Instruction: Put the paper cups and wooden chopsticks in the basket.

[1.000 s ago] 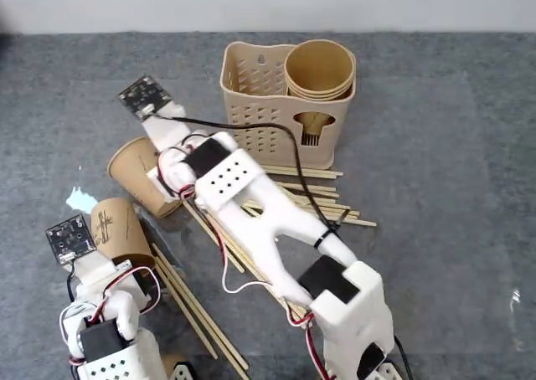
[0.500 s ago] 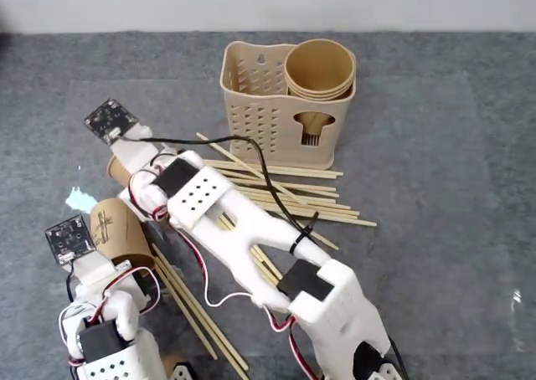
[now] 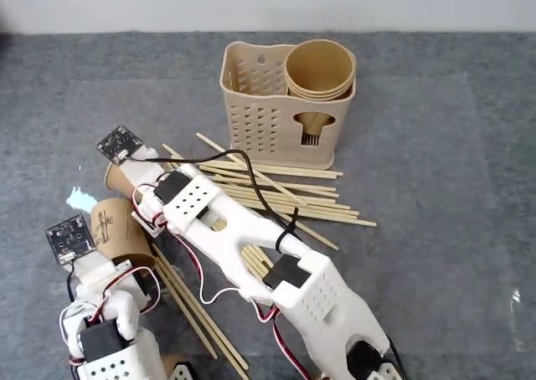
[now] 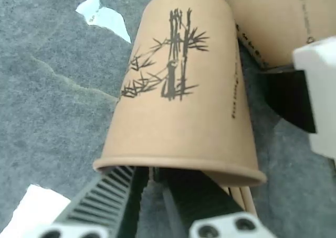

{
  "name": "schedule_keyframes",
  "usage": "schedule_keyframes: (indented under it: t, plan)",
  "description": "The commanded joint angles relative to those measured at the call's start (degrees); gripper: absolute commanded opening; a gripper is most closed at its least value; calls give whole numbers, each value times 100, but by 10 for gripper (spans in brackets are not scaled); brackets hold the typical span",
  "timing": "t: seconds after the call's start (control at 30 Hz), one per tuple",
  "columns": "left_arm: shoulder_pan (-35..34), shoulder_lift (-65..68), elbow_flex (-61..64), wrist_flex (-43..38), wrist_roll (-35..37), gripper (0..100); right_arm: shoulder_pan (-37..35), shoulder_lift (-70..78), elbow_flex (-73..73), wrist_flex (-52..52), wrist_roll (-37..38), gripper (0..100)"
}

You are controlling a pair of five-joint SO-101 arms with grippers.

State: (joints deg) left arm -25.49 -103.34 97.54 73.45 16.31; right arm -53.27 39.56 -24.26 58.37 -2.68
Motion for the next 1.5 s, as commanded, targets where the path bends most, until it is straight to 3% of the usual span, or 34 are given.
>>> schedule_keyframes:
  t: [0.0,0.4,0.7,0.9,0.97,1.17,1.47]
  plan:
    - [-44,-105,-110,-123,0,14,110,-163,-334,-22,-26,382]
    - [-44,-105,-110,-123,0,14,295,-453,-343,409,9,383]
    - [-44,-105,-110,-123,0,14,84,-409,-343,-382,1029,383]
    - [-44,-105,-110,-123,0,14,92,-400,-334,-330,1178,382]
    - [-44,-105,-110,-123,0,14,92,-400,-316,-330,1284,355]
    - [-44,-105,-110,-123,0,14,101,-418,-316,-338,1653,129]
    - [-44,-105,-110,-123,0,14,154,-875,-343,435,1653,116]
